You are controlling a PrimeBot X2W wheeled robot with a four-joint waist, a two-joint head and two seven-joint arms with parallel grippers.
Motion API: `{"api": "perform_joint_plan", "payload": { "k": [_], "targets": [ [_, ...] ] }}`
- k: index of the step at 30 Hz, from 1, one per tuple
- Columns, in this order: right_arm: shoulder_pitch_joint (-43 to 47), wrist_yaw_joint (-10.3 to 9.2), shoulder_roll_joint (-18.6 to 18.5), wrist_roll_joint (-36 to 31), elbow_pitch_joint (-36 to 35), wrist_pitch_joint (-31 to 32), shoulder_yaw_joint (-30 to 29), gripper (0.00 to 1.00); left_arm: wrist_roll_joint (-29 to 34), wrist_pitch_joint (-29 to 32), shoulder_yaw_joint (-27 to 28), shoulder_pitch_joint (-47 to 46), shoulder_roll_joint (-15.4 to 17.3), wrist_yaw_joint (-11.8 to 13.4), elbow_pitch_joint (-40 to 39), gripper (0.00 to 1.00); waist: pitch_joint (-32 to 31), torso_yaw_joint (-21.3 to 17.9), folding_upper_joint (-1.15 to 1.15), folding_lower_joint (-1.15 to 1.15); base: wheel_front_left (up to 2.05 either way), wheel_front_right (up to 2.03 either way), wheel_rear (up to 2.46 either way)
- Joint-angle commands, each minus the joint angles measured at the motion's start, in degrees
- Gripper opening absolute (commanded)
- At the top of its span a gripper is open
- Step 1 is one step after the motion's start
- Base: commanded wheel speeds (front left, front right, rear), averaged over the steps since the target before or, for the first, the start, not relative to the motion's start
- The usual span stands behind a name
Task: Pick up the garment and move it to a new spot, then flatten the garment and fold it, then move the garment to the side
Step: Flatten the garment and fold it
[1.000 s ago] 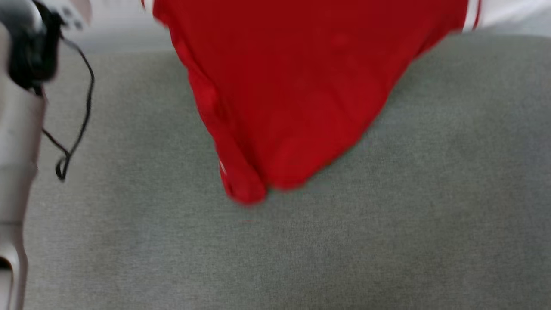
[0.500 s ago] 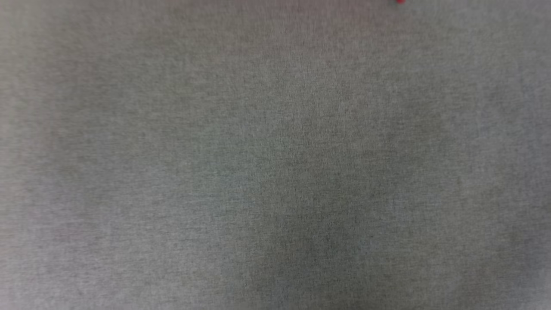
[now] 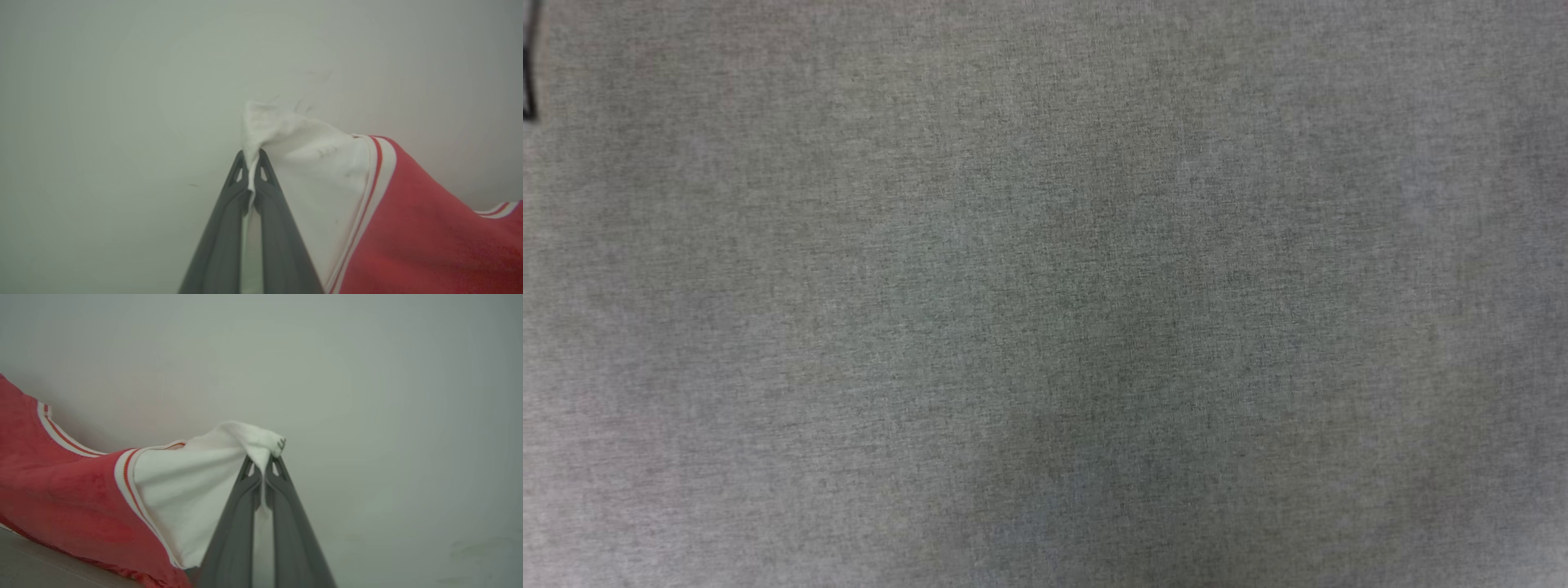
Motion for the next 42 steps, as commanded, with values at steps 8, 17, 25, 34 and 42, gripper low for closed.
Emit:
{"api": "perform_joint_plan", "payload": {
  "k": [8, 17, 25, 34, 42],
  "targets": [
    [8.03, -0.07, -0.85, 5.74, 3.39, -3.02, 4.67, 0.00, -3.18, -3.21, 1.81, 9.89, -1.48, -3.10, 3.26, 0.00, -5.21, 1.16, 0.00, -0.01, 0.00, 0.00, 0.00],
    [28.57, -0.06, -3.95, 13.50, 0.04, -2.54, 6.91, 0.00, -5.31, -3.92, 6.51, 33.41, -2.40, -3.66, -2.66, 0.00, -16.65, 2.86, 0.00, -0.01, 0.00, 0.00, 0.00],
    [50.62, -0.07, -5.64, 16.97, -6.29, -0.21, 3.34, 0.00, -6.78, -3.64, 9.86, 57.02, -3.98, -1.36, -12.09, 0.00, -24.66, 3.91, 0.00, -0.01, 0.00, 0.00, 0.00],
    [74.08, -0.09, -3.11, 16.55, -14.81, 6.38, -4.99, 0.00, -7.87, -0.76, 10.64, 77.70, -2.95, 4.05, -21.51, 0.00, -30.99, 3.95, 0.00, -0.01, 0.00, 0.00, 0.00],
    [95.76, -0.09, 2.97, 11.43, -28.64, 17.05, -16.55, 0.00, -7.83, 4.46, 10.31, 96.99, -1.90, 11.01, -34.35, 0.00, -35.04, 4.23, 0.00, -0.01, 0.00, 0.00, 0.00]
  ]
}}
